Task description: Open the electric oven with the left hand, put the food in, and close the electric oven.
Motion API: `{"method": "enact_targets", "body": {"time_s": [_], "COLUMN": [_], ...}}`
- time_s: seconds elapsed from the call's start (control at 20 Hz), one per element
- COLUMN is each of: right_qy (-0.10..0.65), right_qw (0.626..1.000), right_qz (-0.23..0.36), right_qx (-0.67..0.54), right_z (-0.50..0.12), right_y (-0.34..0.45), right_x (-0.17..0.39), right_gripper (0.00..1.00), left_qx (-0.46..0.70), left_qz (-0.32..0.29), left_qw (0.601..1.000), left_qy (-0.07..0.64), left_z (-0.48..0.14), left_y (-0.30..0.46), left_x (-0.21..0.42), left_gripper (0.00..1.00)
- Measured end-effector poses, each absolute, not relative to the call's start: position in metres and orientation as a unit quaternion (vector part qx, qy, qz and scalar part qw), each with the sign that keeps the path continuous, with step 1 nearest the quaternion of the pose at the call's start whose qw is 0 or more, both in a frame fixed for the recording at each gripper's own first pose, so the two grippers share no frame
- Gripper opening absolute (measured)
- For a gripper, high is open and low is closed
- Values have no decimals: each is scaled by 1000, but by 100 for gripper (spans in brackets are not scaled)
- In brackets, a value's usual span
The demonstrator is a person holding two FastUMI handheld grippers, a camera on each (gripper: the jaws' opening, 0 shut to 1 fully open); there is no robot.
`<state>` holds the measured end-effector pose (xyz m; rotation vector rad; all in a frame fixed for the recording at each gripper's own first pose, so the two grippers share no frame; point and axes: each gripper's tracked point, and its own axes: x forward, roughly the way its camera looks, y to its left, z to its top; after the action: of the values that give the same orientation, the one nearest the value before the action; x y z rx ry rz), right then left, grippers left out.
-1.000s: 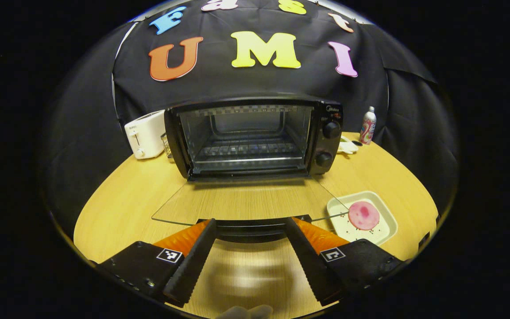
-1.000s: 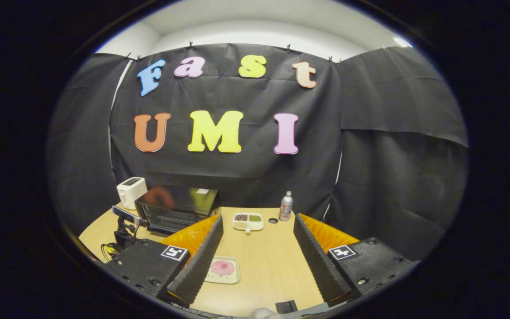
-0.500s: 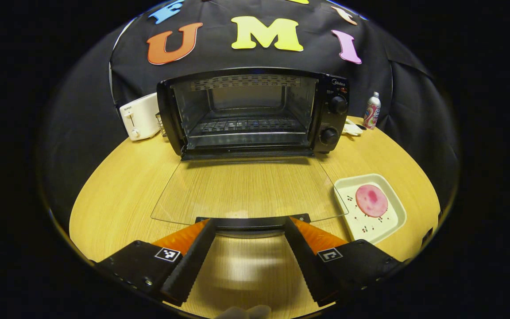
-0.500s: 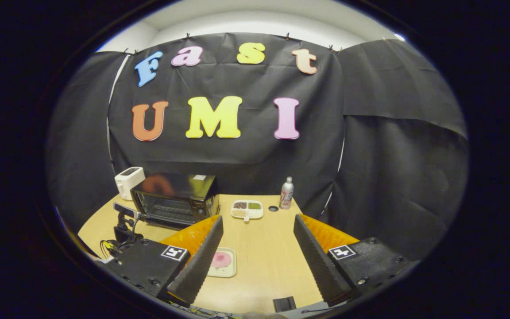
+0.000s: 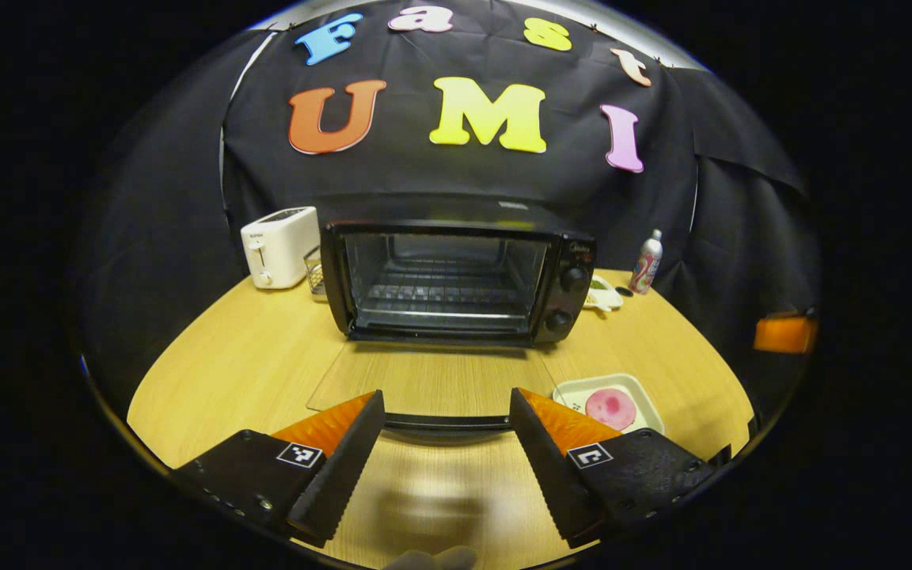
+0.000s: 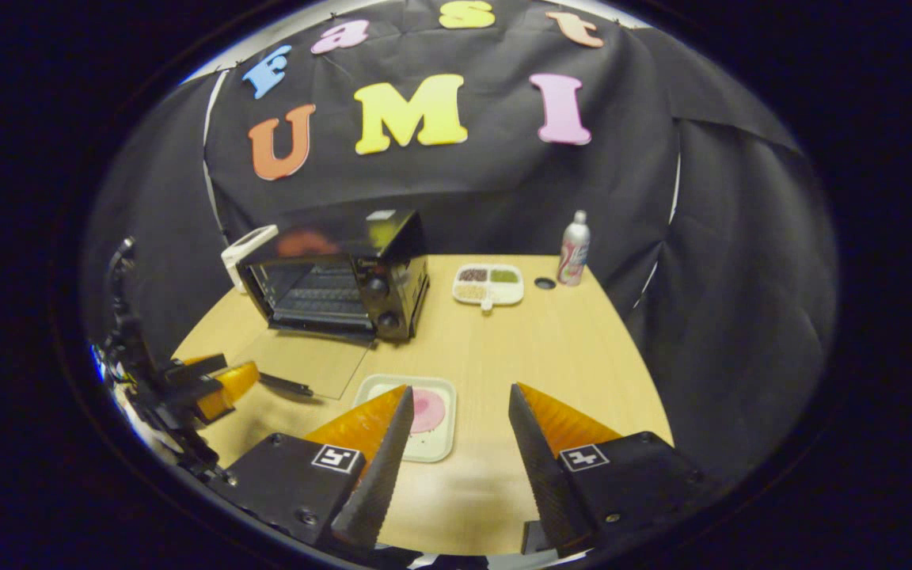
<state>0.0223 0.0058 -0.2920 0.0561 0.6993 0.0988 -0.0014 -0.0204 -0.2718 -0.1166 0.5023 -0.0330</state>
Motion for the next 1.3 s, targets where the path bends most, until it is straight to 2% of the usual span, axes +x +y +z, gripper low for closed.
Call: {"method": "enact_targets", "body": {"time_s": [0.05, 0.1, 0.3, 0.55, 0.7, 0.8, 0.85, 0.9, 0.95, 1.0, 1.05, 1.1, 1.3], "right_qy": [358, 376, 437, 496, 530, 551, 566, 566, 577, 592, 608, 623, 660], "right_qw": [931, 924, 893, 858, 837, 822, 813, 814, 807, 797, 786, 775, 744], "right_qz": [58, 60, 85, 99, 103, 106, 102, 98, 94, 84, 82, 77, 73], "right_qx": [36, 36, 66, 86, 88, 94, 92, 89, 86, 87, 79, 70, 74], "right_z": [-307, -324, -379, -425, -440, -447, -449, -448, -448, -454, -451, -450, -452], "right_y": [10, 11, 20, 21, 23, 24, 22, 20, 18, 19, 18, 17, 20], "right_x": [25, 30, 53, 74, 78, 77, 74, 80, 79, 81, 81, 81, 88], "right_gripper": [76, 67, 55, 48, 31, 24, 23, 17, 23, 11, 12, 17, 7], "left_qx": [-57, -55, -39, -45, -45, -44, -48, -50, -52, -55, -59, -63, -82], "left_qz": [-10, -5, 17, 59, 81, 106, 116, 126, 134, 140, 146, 153, 167], "left_qw": [968, 972, 982, 986, 986, 983, 982, 981, 979, 978, 977, 976, 973], "left_qy": [242, 230, 185, 150, 142, 145, 141, 140, 142, 143, 144, 142, 136], "left_z": [-259, -243, -181, -128, -115, -114, -111, -109, -112, -112, -112, -112, -114], "left_y": [-18, -16, -9, -5, -7, -2, -3, 0, 0, 2, 3, 5, 17], "left_x": [-5, -8, -17, -27, -34, -43, -47, -52, -58, -64, -69, -72, -84], "left_gripper": [96, 96, 96, 96, 96, 96, 96, 96, 96, 96, 96, 96, 96]}}
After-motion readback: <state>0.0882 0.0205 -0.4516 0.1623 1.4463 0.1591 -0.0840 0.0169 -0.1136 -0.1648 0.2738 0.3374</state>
